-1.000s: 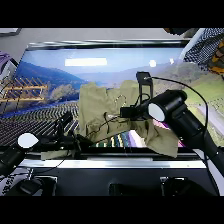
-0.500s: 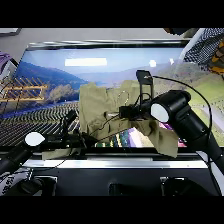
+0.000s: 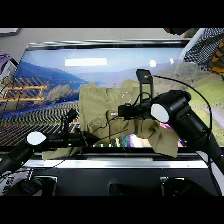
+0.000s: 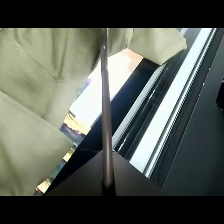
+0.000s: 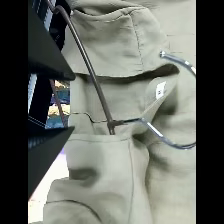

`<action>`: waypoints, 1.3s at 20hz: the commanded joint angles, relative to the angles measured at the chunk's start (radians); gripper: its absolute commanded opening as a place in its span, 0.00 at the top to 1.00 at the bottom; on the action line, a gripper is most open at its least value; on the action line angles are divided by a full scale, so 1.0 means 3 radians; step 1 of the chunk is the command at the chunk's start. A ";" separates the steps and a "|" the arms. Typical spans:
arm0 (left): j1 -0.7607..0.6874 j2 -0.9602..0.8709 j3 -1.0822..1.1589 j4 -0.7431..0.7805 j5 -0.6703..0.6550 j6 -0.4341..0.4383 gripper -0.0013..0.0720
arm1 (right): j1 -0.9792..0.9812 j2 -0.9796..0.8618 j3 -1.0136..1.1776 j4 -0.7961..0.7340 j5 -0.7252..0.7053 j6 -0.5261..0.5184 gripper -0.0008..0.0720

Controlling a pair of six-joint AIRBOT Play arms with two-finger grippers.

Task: Fold the clothes and pants, and hang the long-sleeved shirts on hangers.

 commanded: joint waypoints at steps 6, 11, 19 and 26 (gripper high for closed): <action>0.0000 -0.0003 0.0003 -0.0010 0.0037 0.0004 0.96 | -0.0703 0.0182 0.0356 -0.0141 0.0725 0.0894 0.33; -0.0001 -0.0003 0.0003 -0.0009 0.0033 0.0001 0.96 | -0.2411 -0.0107 0.0436 0.1194 0.1334 -0.1764 0.33; 0.0000 -0.0003 0.0003 -0.0009 0.0023 0.0000 0.96 | -0.2463 -0.0891 0.0436 0.1322 0.1316 -0.5374 0.15; -0.0001 -0.0003 0.0003 -0.0009 0.0023 -0.0011 0.96 | -0.2463 -0.1311 0.0436 0.1775 0.1072 -0.6073 0.15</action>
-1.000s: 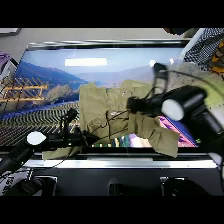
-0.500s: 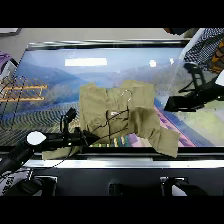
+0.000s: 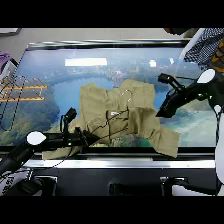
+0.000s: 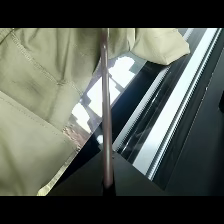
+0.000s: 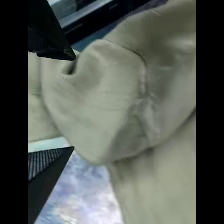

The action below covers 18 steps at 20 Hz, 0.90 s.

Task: Fold the clothes and pants, and hang the long-sleeved shirts on hangers.

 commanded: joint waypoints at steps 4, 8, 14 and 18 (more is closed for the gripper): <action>-0.0001 -0.0003 0.0003 0.0001 0.0003 -0.0003 0.96 | -0.0004 -0.0251 0.0004 0.0257 -0.0167 -0.0567 0.15; -0.0001 -0.0003 0.0003 0.0001 0.0003 -0.0003 0.96 | -0.0004 -0.0392 0.0004 0.0429 -0.0192 -0.0649 0.15; -0.0001 -0.0003 0.0001 0.0003 0.0003 -0.0001 0.96 | -0.0004 -0.0556 0.0000 0.0642 -0.0418 -0.0796 0.15; -0.0001 -0.0003 0.0001 0.0003 0.0003 -0.0003 0.96 | -0.0004 -0.0698 -0.0003 0.0726 -0.0175 -0.0797 0.19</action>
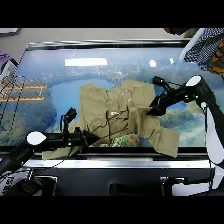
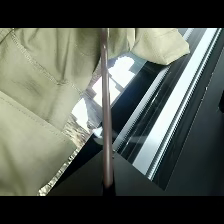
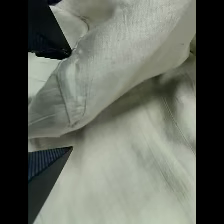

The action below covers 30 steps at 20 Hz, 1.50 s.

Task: Fold the clothes and pants, and hang the long-sleeved shirts on hangers.

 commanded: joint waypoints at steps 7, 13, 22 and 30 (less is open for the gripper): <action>-0.0001 -0.0003 0.0001 0.0000 0.0001 -0.0001 0.96 | -0.0001 -0.0099 -0.0001 0.0102 0.0312 -0.0066 0.94; 0.0000 -0.0003 0.0003 0.0000 0.0003 -0.0024 0.92 | -0.0003 -0.0031 -0.0001 0.0104 0.0460 -0.0064 0.95; 0.0582 0.0023 0.0003 0.0268 -0.0017 -0.1507 0.16 | -0.0003 0.0395 -0.0001 -0.0150 0.0626 0.0131 0.96; 0.1296 0.0153 0.0015 0.1263 -0.0655 -0.2617 0.14 | -0.0003 0.0661 -0.0001 -0.0153 0.0689 0.0228 0.96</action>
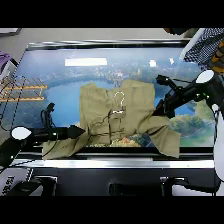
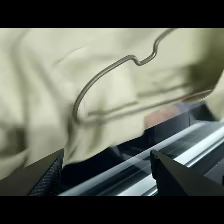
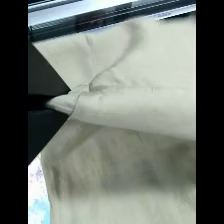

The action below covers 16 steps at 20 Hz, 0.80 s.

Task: Fold the clothes and pants, and hang the long-sleeved shirts on hangers.

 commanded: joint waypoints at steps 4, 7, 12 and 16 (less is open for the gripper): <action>0.0013 0.0206 0.0069 0.0704 -0.0075 -0.0945 0.14 | 0.0001 0.0181 -0.0001 0.0014 0.0033 0.0146 0.96; -0.0225 0.0273 0.0075 0.0807 -0.0010 -0.1152 0.14 | 0.0000 0.0285 0.0000 0.0127 0.0056 0.0209 0.96; -0.1050 0.0268 0.0075 0.1119 0.0546 -0.1734 0.14 | 0.0000 0.0538 0.0000 0.0203 0.0051 0.0272 0.96; -0.1801 0.0123 0.0130 0.1630 0.1275 -0.2599 0.15 | 0.0001 0.0652 0.0000 0.0285 -0.0075 0.0586 0.96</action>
